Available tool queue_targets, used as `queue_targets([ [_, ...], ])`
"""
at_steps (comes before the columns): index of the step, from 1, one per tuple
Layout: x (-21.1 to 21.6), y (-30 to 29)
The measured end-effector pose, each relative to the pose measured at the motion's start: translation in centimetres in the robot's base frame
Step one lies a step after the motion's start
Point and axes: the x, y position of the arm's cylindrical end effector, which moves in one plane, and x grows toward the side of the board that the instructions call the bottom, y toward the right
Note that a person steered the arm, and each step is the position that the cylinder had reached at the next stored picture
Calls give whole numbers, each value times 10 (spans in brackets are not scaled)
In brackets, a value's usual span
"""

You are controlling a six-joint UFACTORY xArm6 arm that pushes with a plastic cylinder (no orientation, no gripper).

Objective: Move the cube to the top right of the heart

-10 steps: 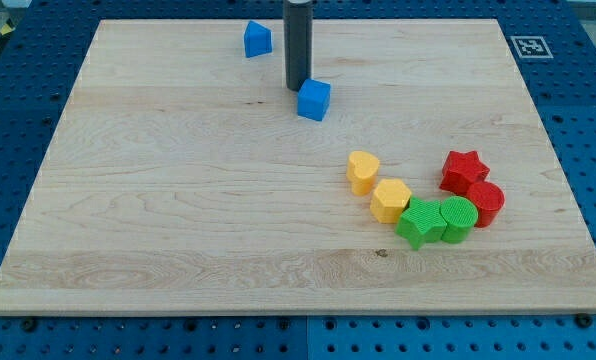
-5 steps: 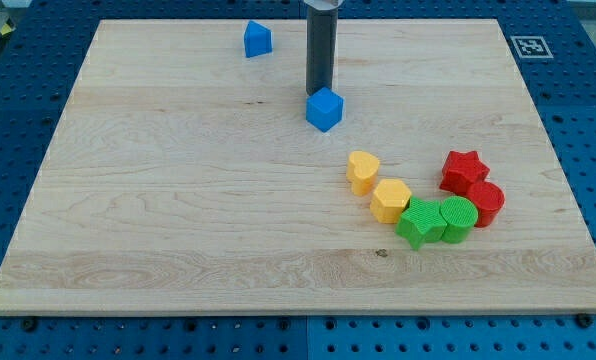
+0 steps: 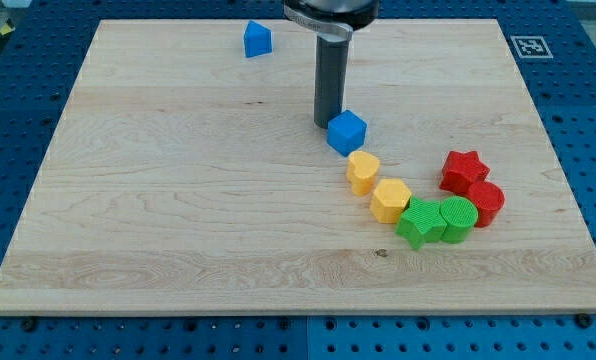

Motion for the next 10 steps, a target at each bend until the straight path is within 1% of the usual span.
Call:
queue_targets([
  [3,8,-13],
  [4,31,-11],
  [5,36,-3],
  [6,9,-1],
  [7,-5,-1],
  [8,14,4],
  [9,18,4],
  [10,25,19],
])
